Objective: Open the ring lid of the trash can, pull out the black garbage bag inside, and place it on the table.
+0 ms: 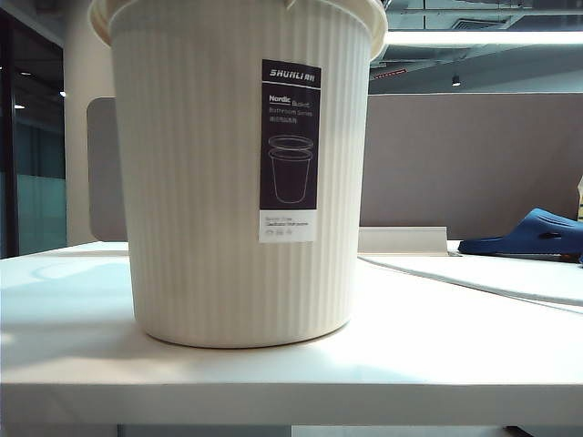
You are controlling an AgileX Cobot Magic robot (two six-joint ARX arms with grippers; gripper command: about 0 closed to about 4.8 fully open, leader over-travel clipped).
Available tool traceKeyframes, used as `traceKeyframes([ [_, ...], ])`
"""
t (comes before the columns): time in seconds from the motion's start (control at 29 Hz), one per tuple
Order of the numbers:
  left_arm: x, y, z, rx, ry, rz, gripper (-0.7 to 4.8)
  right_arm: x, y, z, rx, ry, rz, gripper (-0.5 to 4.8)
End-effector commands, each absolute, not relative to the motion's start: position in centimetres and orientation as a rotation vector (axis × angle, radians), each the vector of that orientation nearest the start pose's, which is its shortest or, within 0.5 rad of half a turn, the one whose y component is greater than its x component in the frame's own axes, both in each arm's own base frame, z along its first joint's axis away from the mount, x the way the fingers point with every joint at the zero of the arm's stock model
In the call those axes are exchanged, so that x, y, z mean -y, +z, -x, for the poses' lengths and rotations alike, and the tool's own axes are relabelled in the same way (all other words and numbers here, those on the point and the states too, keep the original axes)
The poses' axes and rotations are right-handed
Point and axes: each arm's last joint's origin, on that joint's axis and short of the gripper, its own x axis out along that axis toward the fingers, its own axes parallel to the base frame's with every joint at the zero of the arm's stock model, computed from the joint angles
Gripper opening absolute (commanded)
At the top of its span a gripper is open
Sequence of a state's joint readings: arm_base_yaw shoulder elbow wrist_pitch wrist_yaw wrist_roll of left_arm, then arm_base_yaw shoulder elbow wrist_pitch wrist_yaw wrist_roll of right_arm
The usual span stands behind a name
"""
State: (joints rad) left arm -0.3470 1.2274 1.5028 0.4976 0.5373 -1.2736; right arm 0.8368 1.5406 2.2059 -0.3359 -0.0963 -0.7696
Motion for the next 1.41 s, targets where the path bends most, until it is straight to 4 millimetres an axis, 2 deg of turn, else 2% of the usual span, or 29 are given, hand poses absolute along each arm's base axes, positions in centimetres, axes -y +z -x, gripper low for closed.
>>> traceKeyframes([
  [0.03, 8.6, 54.9, -19.5, 0.194, -1.231, 1.031, -0.06, -18.9, 60.5, -16.8, 0.71, 0.698, 0.57, -0.01],
  [0.1, 8.6, 55.2, -19.5, 0.203, -1.237, 1.024, 0.05, -18.8, 60.8, -16.7, 0.722, 0.686, 0.563, -0.01],
  [0.21, 8.6, 55.5, -19.4, 0.215, -1.244, 1.014, 0.6, -18.4, 61.2, -16.4, 0.734, 0.662, 0.56, -0.01],
  [0.52, 8.6, 55.7, -19.3, 0.222, -1.258, 0.981, 0.67, -16.5, 62.8, -15.8, 0.781, 0.589, 0.544, -0.01],
  [0.69, 8.7, 55.6, -19.3, 0.211, -1.273, 0.969, 1.26, -15.3, 63.8, -15.2, 0.801, 0.548, 0.533, -0.01],
  [1.41, 8.8, 55.6, -18.9, 0.17, -1.356, 0.898, 1.26, -11.2, 66.1, -13.8, 0.842, 0.386, 0.529, -0.01],
])
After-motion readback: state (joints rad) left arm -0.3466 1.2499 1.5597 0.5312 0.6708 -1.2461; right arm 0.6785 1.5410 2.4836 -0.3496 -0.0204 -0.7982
